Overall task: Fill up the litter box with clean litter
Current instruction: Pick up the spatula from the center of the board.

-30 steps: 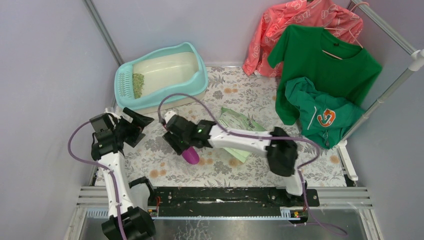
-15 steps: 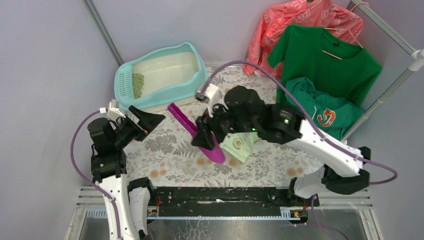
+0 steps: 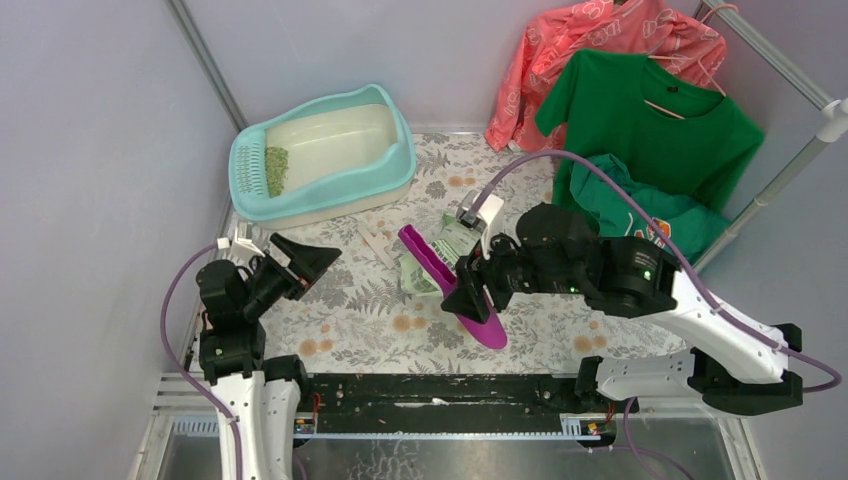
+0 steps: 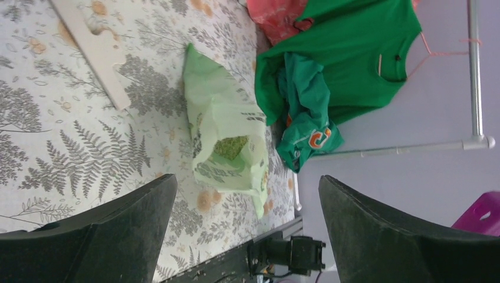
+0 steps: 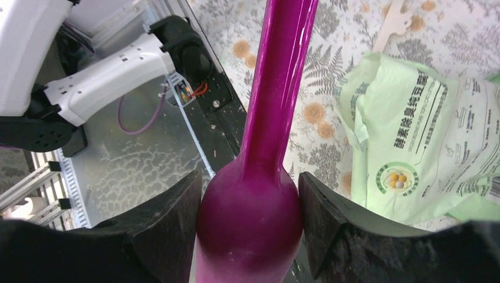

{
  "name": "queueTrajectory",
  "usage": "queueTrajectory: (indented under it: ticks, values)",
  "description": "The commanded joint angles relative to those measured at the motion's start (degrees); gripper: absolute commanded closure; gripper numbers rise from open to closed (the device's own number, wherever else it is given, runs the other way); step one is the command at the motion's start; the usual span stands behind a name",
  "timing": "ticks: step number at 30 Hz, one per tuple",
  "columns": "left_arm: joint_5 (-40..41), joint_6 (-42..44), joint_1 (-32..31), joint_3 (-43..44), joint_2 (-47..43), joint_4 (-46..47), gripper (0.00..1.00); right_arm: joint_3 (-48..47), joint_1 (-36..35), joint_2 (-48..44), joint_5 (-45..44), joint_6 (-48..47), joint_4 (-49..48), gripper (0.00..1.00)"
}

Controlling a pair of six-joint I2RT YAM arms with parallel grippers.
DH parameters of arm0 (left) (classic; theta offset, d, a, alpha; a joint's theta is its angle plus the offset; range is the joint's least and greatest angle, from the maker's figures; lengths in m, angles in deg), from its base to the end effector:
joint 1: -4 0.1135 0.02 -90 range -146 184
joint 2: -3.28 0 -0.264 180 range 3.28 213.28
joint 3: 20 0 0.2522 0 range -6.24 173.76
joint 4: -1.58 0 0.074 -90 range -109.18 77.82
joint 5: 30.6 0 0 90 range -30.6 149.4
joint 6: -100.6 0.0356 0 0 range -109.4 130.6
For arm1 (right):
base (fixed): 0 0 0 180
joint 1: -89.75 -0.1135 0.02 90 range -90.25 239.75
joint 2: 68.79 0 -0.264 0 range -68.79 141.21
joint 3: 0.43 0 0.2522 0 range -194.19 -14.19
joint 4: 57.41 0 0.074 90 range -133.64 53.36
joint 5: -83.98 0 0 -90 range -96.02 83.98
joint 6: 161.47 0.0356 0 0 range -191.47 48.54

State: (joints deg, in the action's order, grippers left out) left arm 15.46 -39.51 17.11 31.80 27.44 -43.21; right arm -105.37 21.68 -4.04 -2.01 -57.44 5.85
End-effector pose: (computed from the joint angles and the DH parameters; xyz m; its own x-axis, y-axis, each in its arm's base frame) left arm 0.1008 -0.0019 0.3092 -0.5543 -0.6964 -0.4558 0.0890 0.4949 -0.8644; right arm 0.0727 0.1872 0.4721 -0.3721 -0.2768 -0.8859 -0.8856 0.3917 0.2496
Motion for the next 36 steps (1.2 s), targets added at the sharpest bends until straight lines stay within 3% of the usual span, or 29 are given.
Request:
queueTrajectory:
  ticks: [1, 6, 9, 13, 17, 20, 23, 30, 36]
  values:
    - [4.8, -4.8, -0.4, -4.7, -3.3, 7.6, 0.01, 1.4, 0.4, 0.4, -2.0, 0.9, -1.8, 0.74]
    - [5.6, -3.4, -2.1, -5.7, 1.1, 9.9, 0.01, 0.2, 0.5, -0.3, -3.1, 0.2, -0.7, 0.74]
    - [6.8, 1.5, -8.2, -2.2, 7.1, 9.5, 0.01, 1.5, 0.9, -1.2, -3.7, -0.7, -0.7, 0.74]
    - [20.5, 6.5, -26.7, 4.5, 15.1, 9.3, 0.01, 2.2, 2.2, -1.4, -3.7, -1.2, -0.3, 0.74]
    - [42.4, 11.5, -54.9, 13.4, 25.7, 8.8, 0.01, 2.6, 3.0, -2.3, -4.5, -1.5, -0.1, 0.74]
    - [51.5, 18.6, -66.6, 20.6, 33.8, 5.9, 0.01, 4.6, 4.8, -3.5, -4.4, -2.2, -0.4, 0.74]
    - [52.9, 20.6, -69.0, 17.6, 29.6, 8.8, 0.01, 6.7, 9.0, -4.1, 1.8, -2.0, -1.1, 0.74]
    - [47.4, 17.0, -69.1, 2.5, 7.7, 16.9, 0.01, 10.1, 12.4, -7.3, 13.9, 1.2, -0.9, 0.74]
    - [27.5, 13.1, -69.2, -4.9, 4.8, 29.8, 0.01, 16.4, 14.2, -7.7, 31.6, 5.4, -5.0, 0.74]
